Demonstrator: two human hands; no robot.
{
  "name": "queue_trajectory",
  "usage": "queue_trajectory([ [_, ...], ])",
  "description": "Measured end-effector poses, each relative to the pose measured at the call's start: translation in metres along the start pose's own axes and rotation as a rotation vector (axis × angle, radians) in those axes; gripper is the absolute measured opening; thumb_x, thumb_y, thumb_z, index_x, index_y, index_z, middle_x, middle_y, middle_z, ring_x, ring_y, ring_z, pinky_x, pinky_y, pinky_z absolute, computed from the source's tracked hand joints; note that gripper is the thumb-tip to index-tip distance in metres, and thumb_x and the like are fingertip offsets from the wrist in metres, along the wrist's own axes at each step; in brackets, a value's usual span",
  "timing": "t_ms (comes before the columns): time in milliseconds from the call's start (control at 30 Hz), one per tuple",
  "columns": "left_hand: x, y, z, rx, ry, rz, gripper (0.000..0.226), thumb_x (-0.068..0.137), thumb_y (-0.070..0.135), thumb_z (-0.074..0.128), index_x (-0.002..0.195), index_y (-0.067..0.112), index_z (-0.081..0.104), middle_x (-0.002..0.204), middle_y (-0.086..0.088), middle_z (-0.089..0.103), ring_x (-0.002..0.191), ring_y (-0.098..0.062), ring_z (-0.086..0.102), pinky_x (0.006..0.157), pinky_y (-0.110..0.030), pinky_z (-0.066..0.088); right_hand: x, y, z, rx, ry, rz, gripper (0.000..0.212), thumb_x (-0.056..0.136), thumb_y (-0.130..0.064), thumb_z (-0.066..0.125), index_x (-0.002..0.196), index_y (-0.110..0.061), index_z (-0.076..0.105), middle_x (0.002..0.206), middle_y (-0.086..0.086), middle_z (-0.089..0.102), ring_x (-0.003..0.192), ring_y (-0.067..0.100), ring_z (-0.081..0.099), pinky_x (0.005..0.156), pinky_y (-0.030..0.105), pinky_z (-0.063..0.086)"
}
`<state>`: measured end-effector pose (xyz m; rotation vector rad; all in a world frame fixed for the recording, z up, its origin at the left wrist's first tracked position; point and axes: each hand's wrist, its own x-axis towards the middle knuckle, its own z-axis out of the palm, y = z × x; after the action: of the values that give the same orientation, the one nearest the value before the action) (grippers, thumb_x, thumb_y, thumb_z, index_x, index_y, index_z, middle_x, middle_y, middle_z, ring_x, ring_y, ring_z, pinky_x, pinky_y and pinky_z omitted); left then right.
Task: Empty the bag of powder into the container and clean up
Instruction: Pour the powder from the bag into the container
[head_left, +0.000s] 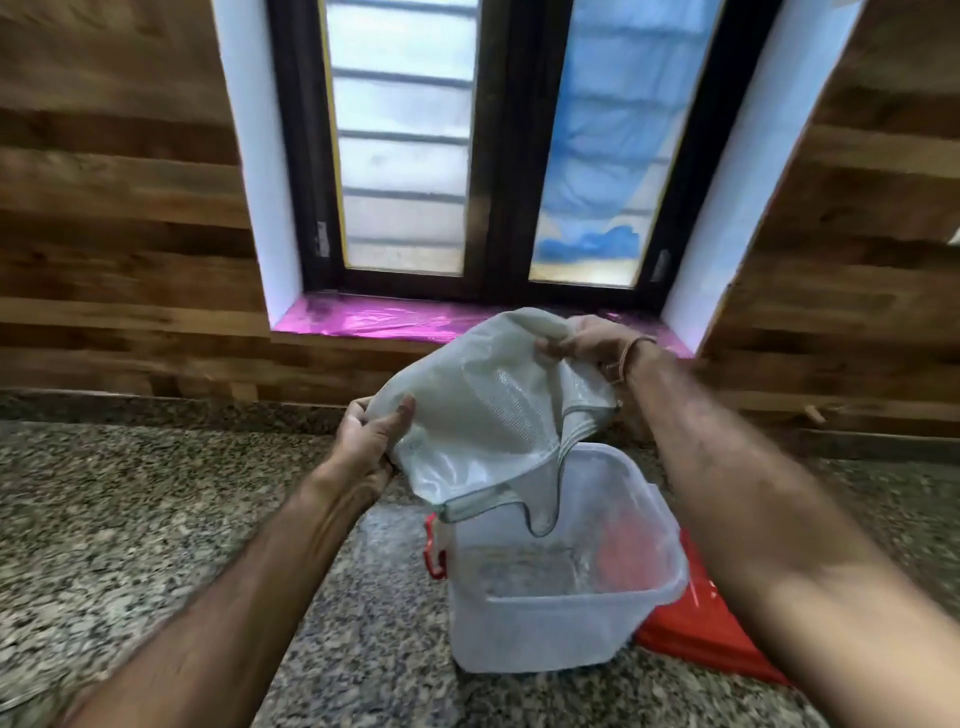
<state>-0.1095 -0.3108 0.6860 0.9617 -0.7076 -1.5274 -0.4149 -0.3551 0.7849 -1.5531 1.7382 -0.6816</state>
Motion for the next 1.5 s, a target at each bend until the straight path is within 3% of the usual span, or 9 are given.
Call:
queue_trajectory([
  [133,-0.005,-0.038,0.026,0.075,-0.024,0.106,0.030,0.087,0.010,0.074,0.097,0.021,0.048,0.100,-0.011,0.064,0.079,-0.022,0.063,0.067,-0.039,0.055,-0.026,0.047,-0.009,0.214,0.075,-0.010,0.011,0.090,-0.013,0.076,0.087,-0.007,0.068,0.063,-0.002,0.070,0.050,0.003,0.061,0.046,0.016,0.045],
  [267,-0.012,-0.059,0.044,0.132,-0.066,0.240,0.031,0.086,0.006,0.075,0.101,0.021,0.053,0.096,-0.004,0.067,0.082,-0.019,0.065,0.062,-0.034,0.061,-0.029,0.100,-0.010,0.362,0.101,-0.131,0.082,0.070,-0.025,0.090,0.138,-0.002,0.050,0.114,0.015,0.069,0.087,0.013,0.071,0.070,0.022,0.058],
  [567,-0.036,-0.081,0.044,0.251,-0.147,0.354,0.040,0.082,0.013,0.080,0.114,0.011,0.056,0.098,-0.007,0.069,0.085,-0.014,0.068,0.066,-0.030,0.061,-0.042,0.158,0.020,0.509,0.169,-0.139,0.121,0.075,-0.022,0.080,0.163,-0.022,-0.003,0.159,0.002,0.039,0.139,0.020,0.048,0.114,0.040,0.043],
  [667,-0.038,-0.083,0.045,0.235,-0.130,0.370,0.032,0.086,0.020,0.073,0.109,0.002,0.058,0.086,0.004,0.069,0.077,-0.008,0.064,0.062,-0.025,0.056,-0.049,0.168,0.029,0.515,0.190,-0.144,0.110,0.088,0.007,0.065,0.162,-0.021,-0.011,0.151,-0.007,0.035,0.139,0.013,0.041,0.107,0.022,0.043],
  [767,-0.038,-0.083,0.045,0.220,-0.105,0.371,0.014,0.093,0.013,0.069,0.099,0.004,0.059,0.078,0.008,0.067,0.072,-0.006,0.060,0.063,-0.021,0.053,-0.049,0.175,0.030,0.522,0.204,-0.185,0.107,0.092,0.006,0.066,0.163,-0.022,-0.008,0.157,-0.001,0.037,0.139,0.014,0.044,0.105,0.020,0.048],
  [867,-0.039,-0.085,0.043,0.184,-0.102,0.352,0.014,0.087,0.016,0.074,0.087,0.012,0.060,0.078,0.003,0.065,0.073,-0.010,0.060,0.064,-0.022,0.054,-0.052,0.173,0.028,0.547,0.155,-0.198,0.117,0.078,-0.040,0.087,0.161,-0.030,0.005,0.159,0.007,0.042,0.139,0.023,0.051,0.111,0.048,0.049],
  [1000,-0.043,-0.090,0.039,0.149,-0.088,0.317,0.012,0.087,0.011,0.070,0.084,0.011,0.059,0.076,0.002,0.065,0.071,-0.009,0.061,0.065,-0.023,0.056,-0.055,0.171,0.028,0.712,0.092,-0.155,0.097,0.078,-0.081,0.060,0.157,-0.035,0.027,0.157,0.007,0.046,0.141,0.026,0.049,0.114,0.055,0.043],
  [1300,-0.057,-0.088,0.036,0.129,-0.084,0.337,0.020,0.078,0.003,0.072,0.082,0.017,0.058,0.076,0.003,0.059,0.067,-0.005,0.059,0.064,-0.018,0.054,-0.057,0.161,0.028,0.938,0.195,-0.082,0.050,0.096,-0.042,0.065,0.135,-0.013,0.060,0.105,0.003,0.074,0.077,0.007,0.074,0.053,0.020,0.055],
  [1500,-0.061,-0.088,0.036,0.148,-0.050,0.329,0.056,0.086,-0.013,0.066,0.119,0.027,0.046,0.107,-0.004,0.060,0.088,-0.013,0.064,0.062,-0.027,0.059,-0.067,0.160,0.023,1.018,0.220,-0.046,0.060,0.079,-0.041,0.081,0.127,-0.011,0.059,0.110,0.010,0.074,0.083,0.020,0.072,0.061,0.034,0.062],
])
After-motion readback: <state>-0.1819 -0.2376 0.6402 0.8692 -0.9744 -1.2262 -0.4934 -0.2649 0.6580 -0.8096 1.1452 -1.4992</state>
